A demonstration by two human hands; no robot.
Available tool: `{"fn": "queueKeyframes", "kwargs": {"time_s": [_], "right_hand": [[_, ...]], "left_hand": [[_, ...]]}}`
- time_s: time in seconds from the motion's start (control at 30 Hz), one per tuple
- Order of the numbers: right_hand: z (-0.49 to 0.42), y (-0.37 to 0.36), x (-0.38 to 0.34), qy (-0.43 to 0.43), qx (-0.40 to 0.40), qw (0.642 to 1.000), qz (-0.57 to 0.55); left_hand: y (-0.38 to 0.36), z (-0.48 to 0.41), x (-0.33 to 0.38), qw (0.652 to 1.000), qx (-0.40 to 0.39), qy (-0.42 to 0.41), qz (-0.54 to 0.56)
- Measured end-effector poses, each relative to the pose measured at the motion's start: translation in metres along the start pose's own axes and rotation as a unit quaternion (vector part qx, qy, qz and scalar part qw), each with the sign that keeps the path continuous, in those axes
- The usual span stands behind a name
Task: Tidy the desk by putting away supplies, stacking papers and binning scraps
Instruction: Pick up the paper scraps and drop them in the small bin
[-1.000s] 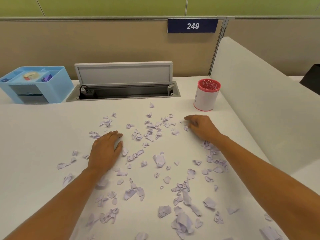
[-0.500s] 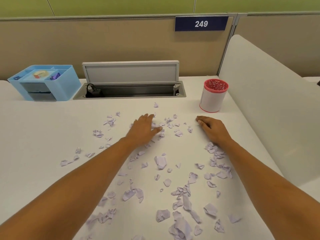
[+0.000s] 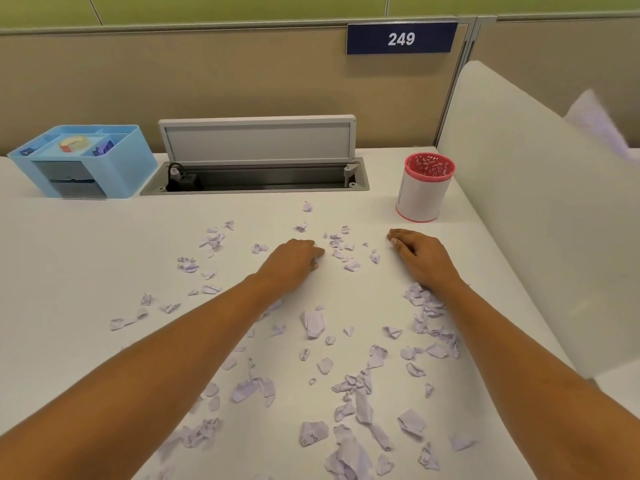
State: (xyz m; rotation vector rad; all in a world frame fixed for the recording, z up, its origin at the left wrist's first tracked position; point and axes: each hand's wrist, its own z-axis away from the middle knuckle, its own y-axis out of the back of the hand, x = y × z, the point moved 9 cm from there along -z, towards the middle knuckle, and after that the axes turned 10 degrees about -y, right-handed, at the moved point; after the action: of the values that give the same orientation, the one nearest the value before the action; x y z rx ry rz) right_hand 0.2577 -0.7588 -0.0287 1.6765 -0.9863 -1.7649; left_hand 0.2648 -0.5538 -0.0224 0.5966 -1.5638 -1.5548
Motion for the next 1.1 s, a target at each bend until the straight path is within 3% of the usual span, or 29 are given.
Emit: {"fn": "queueKeyframes", "kwargs": {"time_s": [0.43,0.77,0.9,1.1], "right_hand": [[0.001,0.001,-0.001,-0.007,-0.001,1.000,0.001],[0.001,0.001,-0.002,-0.007,0.002,1.000,0.010],[0.000,-0.001,-0.002,-0.003,-0.001,1.000,0.031],[-0.001,-0.002,0.000,-0.003,-0.001,1.000,0.031]], "left_hand": [[0.056,-0.016,0.005,0.987,0.127,0.035,0.089],[0.120,-0.113,0.088,0.960,0.209,-0.074,0.172],[0.128,-0.148,0.115,0.959,0.212,-0.083,0.171],[0.113,-0.185,0.130,0.974,0.146,-0.097,0.142]]}}
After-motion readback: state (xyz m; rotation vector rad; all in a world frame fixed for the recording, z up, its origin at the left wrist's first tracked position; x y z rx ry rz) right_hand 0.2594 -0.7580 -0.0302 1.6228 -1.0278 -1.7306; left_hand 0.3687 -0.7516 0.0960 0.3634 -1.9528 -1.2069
